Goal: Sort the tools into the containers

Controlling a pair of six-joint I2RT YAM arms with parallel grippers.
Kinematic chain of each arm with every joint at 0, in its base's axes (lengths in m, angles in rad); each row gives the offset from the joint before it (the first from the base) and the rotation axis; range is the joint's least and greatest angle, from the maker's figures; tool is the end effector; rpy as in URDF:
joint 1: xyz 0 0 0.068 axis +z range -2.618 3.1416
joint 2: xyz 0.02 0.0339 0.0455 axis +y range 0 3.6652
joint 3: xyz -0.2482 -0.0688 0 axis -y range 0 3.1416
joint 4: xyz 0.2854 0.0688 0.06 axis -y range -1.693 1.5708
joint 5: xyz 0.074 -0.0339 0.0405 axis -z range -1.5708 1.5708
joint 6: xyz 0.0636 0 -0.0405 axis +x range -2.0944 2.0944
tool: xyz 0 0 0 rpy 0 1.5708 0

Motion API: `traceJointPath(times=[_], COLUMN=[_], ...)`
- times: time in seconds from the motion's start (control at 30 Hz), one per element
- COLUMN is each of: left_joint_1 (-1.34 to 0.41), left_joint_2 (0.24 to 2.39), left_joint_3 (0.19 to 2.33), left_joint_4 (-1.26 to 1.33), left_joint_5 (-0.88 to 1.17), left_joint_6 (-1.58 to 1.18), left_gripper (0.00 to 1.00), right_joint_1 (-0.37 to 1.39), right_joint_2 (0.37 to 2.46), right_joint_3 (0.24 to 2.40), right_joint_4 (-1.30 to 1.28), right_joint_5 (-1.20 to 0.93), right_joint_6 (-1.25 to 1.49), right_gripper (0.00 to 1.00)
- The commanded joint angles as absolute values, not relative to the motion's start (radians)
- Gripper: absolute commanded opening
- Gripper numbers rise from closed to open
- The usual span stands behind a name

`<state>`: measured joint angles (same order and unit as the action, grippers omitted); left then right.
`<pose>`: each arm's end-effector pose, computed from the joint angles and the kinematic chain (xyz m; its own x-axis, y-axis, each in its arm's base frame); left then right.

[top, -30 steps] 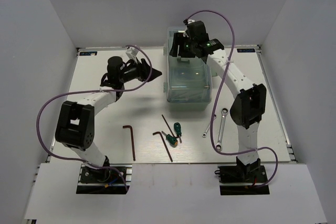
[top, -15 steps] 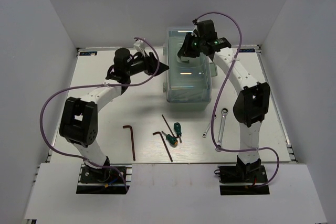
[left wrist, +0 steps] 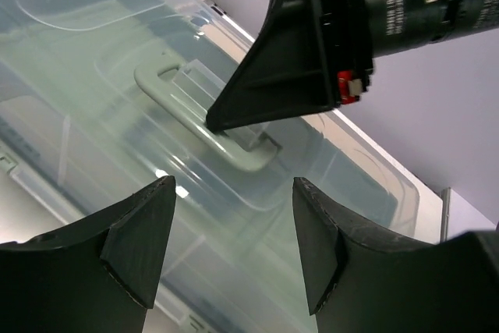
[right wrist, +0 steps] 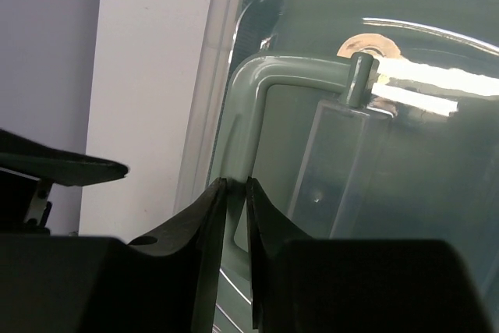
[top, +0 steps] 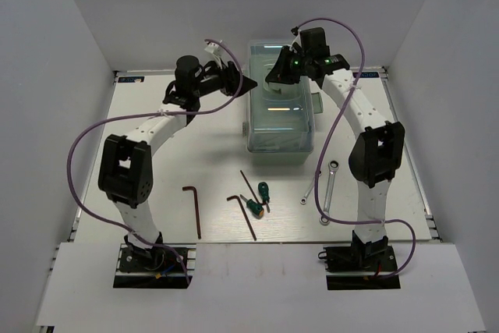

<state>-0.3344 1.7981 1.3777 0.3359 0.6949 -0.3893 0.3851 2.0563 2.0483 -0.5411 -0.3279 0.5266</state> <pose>0.4432 -0.1971 0.2832 -0.3982 -0.1703 -0.9014 0.7606 0.4881 -0.4282 0.4892 0.2204 0.3207 -0.7249 0.2196 -0.6529 -0.2845 0.7678 0.5740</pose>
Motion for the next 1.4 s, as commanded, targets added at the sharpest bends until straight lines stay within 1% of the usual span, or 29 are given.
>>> traceJointPath(times=[0.0, 0.2, 0.5, 0.6, 0.63, 0.67, 0.7, 0.73, 0.93, 1.0, 1.03, 1.1, 1.17, 1.2, 1.23, 1.27, 1.3, 1.33, 1.37], left_joint_1=[-0.348, -0.379, -0.410, -0.420, -0.429, -0.430, -0.430, -0.430, -0.439, -0.439, -0.439, -0.439, -0.439, -0.439, -0.427, -0.426, -0.417, -0.417, -0.417], left_joint_2=[1.844, 1.936, 2.075, 2.104, 2.105, 2.117, 2.117, 2.128, 2.157, 2.119, 2.093, 1.992, 1.898, 1.802, 1.761, 1.723, 1.692, 1.642, 1.623], left_joint_3=[1.469, 1.564, 1.785, 1.835, 1.844, 1.853, 1.853, 1.862, 1.904, 1.858, 1.801, 1.731, 1.578, 1.468, 1.427, 1.393, 1.369, 1.333, 1.324], left_joint_4=[0.301, 0.255, 0.039, -0.038, -0.055, -0.083, -0.083, -0.083, -0.126, -0.094, -0.084, -0.063, -0.002, 0.036, 0.090, 0.103, 0.112, 0.112, 0.112], left_joint_5=[0.706, 0.696, 0.658, 0.617, 0.605, 0.604, 0.592, 0.592, 0.592, 0.539, 0.517, 0.421, 0.291, 0.266, 0.243, 0.214, 0.204, 0.195, 0.195], left_joint_6=[-0.396, -0.405, -0.405, -0.396, -0.396, -0.396, -0.396, -0.396, -0.428, -0.428, -0.437, -0.437, -0.448, -0.448, -0.448, -0.448, -0.448, -0.416, -0.404], left_gripper=[0.71, 0.71, 0.73, 0.73, 0.73, 0.73, 0.73, 0.73, 0.73, 0.73, 0.73, 0.73, 0.58, 0.52, 0.43, 0.27, 0.24, 0.24, 0.26], right_joint_1=[0.387, 0.388, 0.384, 0.380, 0.380, 0.379, 0.376, 0.373, 0.347, 0.347, 0.348, 0.353, 0.354, 0.356, 0.356, 0.357, 0.356, 0.354, 0.354], right_joint_2=[2.010, 2.011, 2.005, 2.003, 1.999, 1.996, 1.993, 1.990, 1.944, 1.947, 1.954, 1.970, 1.977, 1.977, 1.979, 1.980, 1.979, 1.982, 1.982], right_joint_3=[2.066, 2.065, 2.063, 2.059, 2.059, 2.060, 2.062, 2.062, 2.000, 1.993, 1.996, 2.009, 2.006, 2.002, 1.999, 1.999, 2.005, 2.006, 2.011], right_joint_4=[-0.482, -0.477, -0.474, -0.472, -0.474, -0.474, -0.474, -0.479, -0.463, -0.451, -0.451, -0.446, -0.443, -0.440, -0.437, -0.433, -0.433, -0.431, -0.433], right_joint_5=[-0.406, -0.423, -0.434, -0.434, -0.431, -0.431, -0.428, -0.425, -0.426, -0.440, -0.440, -0.446, -0.445, -0.451, -0.451, -0.453, -0.449, -0.443, -0.439], right_joint_6=[0.555, 0.560, 0.563, 0.561, 0.560, 0.555, 0.548, 0.545, 0.538, 0.545, 0.548, 0.560, 0.560, 0.561, 0.561, 0.557, 0.557, 0.545, 0.538], right_gripper=[0.21, 0.21, 0.21, 0.28, 0.34, 0.37, 0.46, 0.48, 0.50, 0.50, 0.50, 0.49, 0.44, 0.42, 0.40, 0.37, 0.35, 0.35, 0.35])
